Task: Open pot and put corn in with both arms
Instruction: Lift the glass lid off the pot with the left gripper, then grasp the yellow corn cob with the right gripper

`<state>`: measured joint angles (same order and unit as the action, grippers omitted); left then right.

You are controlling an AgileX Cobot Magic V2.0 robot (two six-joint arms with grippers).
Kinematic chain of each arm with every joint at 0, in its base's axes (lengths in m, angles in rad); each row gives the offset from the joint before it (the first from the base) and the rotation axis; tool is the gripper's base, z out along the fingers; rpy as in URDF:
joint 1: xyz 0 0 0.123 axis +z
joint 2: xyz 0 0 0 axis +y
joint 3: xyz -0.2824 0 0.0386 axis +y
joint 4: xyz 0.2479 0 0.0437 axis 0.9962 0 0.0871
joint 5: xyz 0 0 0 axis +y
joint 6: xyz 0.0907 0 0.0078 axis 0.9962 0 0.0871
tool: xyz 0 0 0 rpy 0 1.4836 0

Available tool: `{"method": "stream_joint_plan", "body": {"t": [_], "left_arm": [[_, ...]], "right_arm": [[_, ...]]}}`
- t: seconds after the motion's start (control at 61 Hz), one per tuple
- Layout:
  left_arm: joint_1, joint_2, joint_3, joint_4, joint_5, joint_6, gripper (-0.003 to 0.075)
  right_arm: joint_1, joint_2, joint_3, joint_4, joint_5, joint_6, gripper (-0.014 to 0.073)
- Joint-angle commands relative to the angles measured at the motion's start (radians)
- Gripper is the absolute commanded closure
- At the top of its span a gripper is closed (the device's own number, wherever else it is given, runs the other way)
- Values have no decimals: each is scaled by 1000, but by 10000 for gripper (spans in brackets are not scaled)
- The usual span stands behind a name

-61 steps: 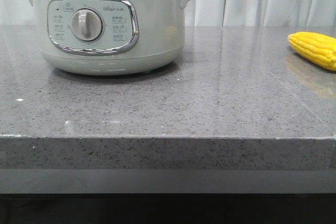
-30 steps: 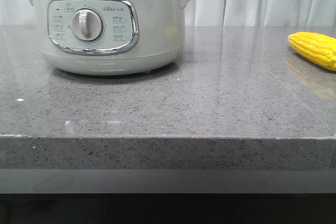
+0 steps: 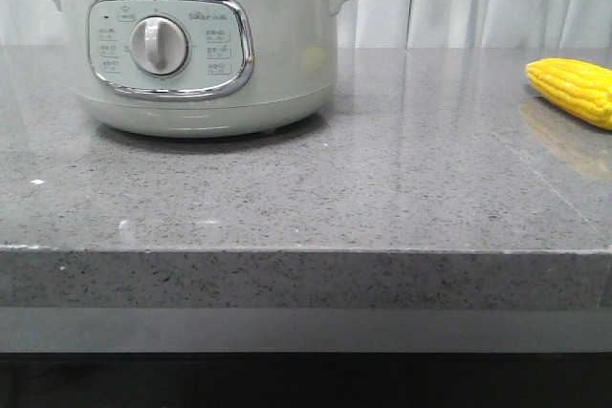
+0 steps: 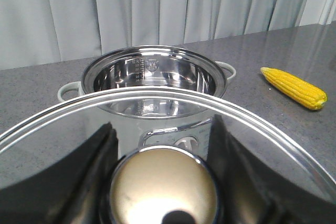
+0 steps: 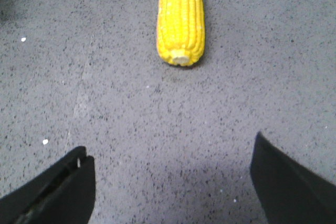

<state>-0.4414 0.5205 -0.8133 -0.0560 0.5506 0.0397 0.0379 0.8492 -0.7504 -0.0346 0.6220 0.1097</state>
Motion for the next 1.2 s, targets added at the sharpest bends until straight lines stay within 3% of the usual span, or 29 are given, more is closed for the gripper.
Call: {"method": "stream_joint_plan", "body": {"t": [0.0,0.197,0.64,1.181], "left_arm": [[1,-2,-36,-7,-146,-1,480],[1,-2,-36,-7,-146,-1,480],[1,-2,-36,-7,-146,-1,480],[1,-2,-36,-7,-146,-1,480]], "right_arm": [[-21,51,-88,-14,-20,0,-21],[-38,186,-220,-14,60,0,-21],[-38,509,-484,-14,92,-1,-21],[-37,855,-695,-14,127,-39,-21]]}}
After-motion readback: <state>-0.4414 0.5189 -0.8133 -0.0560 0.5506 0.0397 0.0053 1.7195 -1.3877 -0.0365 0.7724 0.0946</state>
